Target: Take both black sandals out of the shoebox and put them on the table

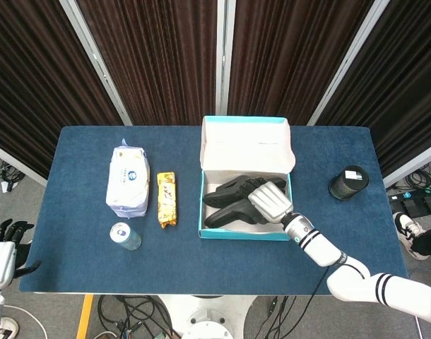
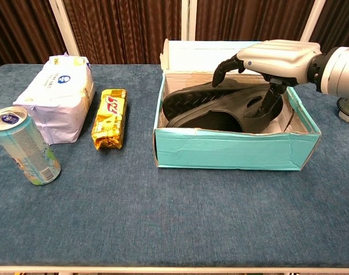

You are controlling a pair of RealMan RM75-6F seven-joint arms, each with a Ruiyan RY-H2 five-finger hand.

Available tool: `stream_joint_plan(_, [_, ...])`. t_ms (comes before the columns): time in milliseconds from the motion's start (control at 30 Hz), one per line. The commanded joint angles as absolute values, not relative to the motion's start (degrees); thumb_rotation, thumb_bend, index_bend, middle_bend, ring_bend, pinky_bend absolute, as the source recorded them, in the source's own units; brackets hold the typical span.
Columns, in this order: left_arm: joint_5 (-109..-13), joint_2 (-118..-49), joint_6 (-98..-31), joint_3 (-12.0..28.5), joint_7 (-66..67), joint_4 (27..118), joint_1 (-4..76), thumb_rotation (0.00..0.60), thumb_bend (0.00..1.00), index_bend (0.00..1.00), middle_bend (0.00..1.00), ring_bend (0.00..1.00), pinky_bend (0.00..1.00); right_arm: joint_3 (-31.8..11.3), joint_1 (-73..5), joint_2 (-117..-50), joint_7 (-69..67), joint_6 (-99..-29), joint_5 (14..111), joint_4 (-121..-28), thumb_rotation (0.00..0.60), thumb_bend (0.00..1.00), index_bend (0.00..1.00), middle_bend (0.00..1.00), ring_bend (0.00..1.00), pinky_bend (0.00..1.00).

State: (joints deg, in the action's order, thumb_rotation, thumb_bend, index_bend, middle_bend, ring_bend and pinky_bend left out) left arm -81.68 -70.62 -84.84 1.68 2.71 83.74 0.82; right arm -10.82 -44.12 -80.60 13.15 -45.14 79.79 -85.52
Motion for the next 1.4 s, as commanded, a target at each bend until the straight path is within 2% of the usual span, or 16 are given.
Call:
stream_joint_plan(33, [-81.6, -70.8, -84.8, 1.7, 2.4, 83.4, 0.7, 0.600, 0.00, 0.23, 0.18, 0.09, 0.05, -10.7, -43.9, -80.2, 13.4, -46.3, 79.0, -86.4, 0.600, 0.10, 0.26, 0.24, 0.18, 0.23])
stream_joint_plan(833, [-81.2, -71.6, -84.5, 1.8, 1.2, 81.7, 0.5, 0.600, 0.00, 0.23, 0.18, 0.09, 0.05, -8.0, -45.8, -80.1, 15.5, -45.8, 76.5, -86.2, 0.600, 0.10, 0.26, 0.29, 0.20, 0.24])
stream_joint_plan(1133, [-81.2, -71.9, -84.1, 1.7, 0.9, 81.4, 0.6, 0.600, 0.00, 0.23, 0.18, 0.09, 0.05, -6.0, -44.6, -78.3, 15.3, -47.9, 78.3, -88.6, 0.600, 0.10, 0.29, 0.33, 0.25, 0.24])
stream_joint_plan(1400, [-81.4, -72.1, -84.2, 1.8, 0.4, 81.0, 0.6, 0.600, 0.00, 0.23, 0.18, 0.09, 0.06, -5.7, -45.7, -79.7, 16.8, -46.4, 77.1, -87.5, 0.600, 0.10, 0.31, 0.35, 0.26, 0.27])
